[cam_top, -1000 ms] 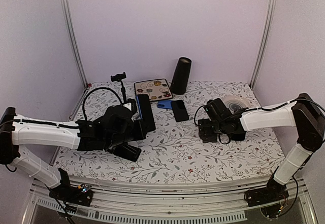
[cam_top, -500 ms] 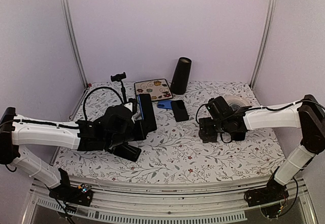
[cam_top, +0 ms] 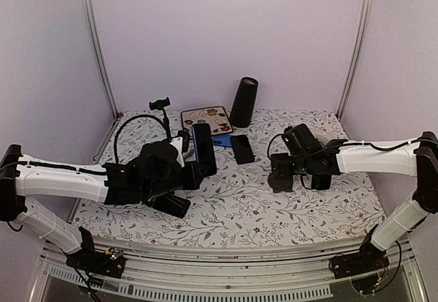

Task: Place the phone on the phone stand
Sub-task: Move the phone stand to the center of the board, then pass from the left arm to the right

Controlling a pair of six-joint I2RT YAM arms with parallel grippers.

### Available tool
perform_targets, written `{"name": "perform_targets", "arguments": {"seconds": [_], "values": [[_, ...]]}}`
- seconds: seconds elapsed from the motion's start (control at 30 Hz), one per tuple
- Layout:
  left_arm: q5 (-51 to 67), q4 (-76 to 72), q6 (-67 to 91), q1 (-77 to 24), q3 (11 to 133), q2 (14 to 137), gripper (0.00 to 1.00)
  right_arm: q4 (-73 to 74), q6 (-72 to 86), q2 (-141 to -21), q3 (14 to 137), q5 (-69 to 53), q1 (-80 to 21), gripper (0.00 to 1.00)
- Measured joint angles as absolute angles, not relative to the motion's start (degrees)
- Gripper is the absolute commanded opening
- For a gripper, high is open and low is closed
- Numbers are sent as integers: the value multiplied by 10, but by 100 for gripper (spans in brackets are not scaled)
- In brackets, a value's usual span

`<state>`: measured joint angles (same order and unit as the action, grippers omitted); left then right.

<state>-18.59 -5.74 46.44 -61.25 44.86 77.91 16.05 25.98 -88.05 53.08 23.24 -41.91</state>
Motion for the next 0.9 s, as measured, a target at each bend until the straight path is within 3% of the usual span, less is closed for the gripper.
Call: {"name": "perform_targets", "arguments": {"seconds": [0.43, 0.9], "values": [[-120, -123, 376, -641, 482, 818, 0, 147, 259, -755, 546, 98, -422, 99], [-93, -123, 337, -663, 547, 890, 0, 81, 303, -738, 580, -5, -498, 99]]}}
